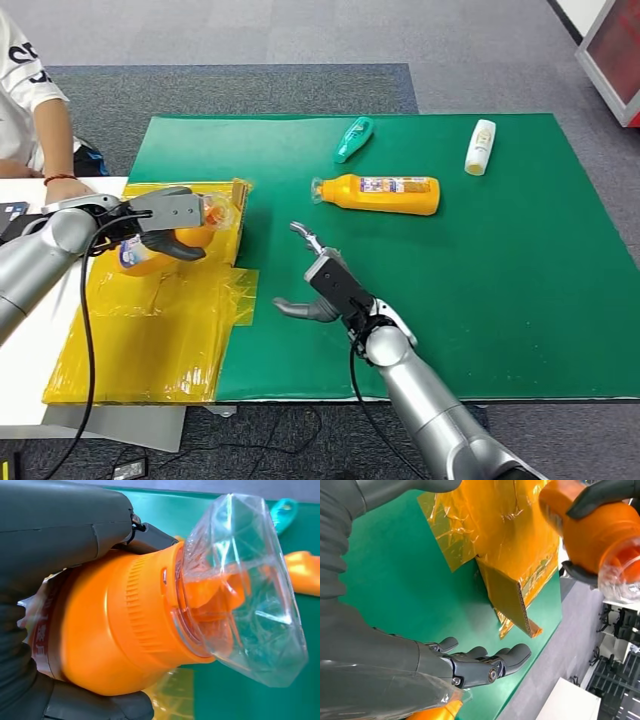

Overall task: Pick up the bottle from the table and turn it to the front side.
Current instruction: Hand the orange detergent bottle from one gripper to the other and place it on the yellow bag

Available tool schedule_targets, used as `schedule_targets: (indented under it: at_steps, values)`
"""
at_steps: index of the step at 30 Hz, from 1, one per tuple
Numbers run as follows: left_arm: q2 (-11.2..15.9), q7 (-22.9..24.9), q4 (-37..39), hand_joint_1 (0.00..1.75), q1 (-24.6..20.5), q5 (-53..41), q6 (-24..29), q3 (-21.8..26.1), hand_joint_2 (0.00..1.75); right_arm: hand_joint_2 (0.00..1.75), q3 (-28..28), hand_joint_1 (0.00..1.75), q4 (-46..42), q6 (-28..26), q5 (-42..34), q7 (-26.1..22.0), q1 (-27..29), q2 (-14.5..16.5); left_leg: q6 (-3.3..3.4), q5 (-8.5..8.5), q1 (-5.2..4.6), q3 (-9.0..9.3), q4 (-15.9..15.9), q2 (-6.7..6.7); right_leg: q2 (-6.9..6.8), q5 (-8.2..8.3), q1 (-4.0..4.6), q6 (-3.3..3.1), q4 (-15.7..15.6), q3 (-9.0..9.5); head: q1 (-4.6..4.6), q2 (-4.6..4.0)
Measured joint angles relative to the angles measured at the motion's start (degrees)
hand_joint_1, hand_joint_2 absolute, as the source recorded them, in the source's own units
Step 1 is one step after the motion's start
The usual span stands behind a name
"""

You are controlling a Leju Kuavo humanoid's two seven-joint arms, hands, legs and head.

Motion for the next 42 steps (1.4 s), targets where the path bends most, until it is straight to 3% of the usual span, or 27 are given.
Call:
schedule_targets:
  at_steps: [6,23,35,42]
  values:
    - [-0.3,-2.0,0.1,1.75,1.3,2.8,-0.1,0.8,1.75,1.75,0.2,0.0,0.2,-0.1,-0.1,0.0,-0.1,0.1,0.0,0.0,0.0,-0.02,0.0,0.0,0.0,0.0,0.0,0.0,0.0,0.0,0.02,-0.01]
    - [1.6,-6.6,3.2,1.75,7.5,5.3,-0.6,8.9,1.75,1.75,0.4,0.0,0.2,-0.2,-0.6,0.5,-1.0,0.1,0.0,0.0,0.02,-0.05,0.0,0.0,-0.01,0.0,0.02,0.0,0.0,-0.03,0.02,-0.01]
    - [1.5,-6.9,6.3,1.75,7.1,2.9,-1.9,10.6,1.75,1.75,0.9,0.0,0.2,0.0,-0.7,0.5,-1.2,0.1,-0.06,0.0,0.04,0.08,0.0,0.09,0.09,0.05,0.02,-0.08,0.0,0.0,0.01,0.0]
    - [1.4,-4.2,9.3,1.75,4.3,-2.6,-3.6,8.3,1.75,1.75,1.4,0.0,0.2,0.3,-0.8,0.4,-1.4,0.1,-0.08,0.05,0.06,0.09,0.0,0.09,0.09,0.09,0.05,-0.1,0.0,-0.01,0.01,-0.01]
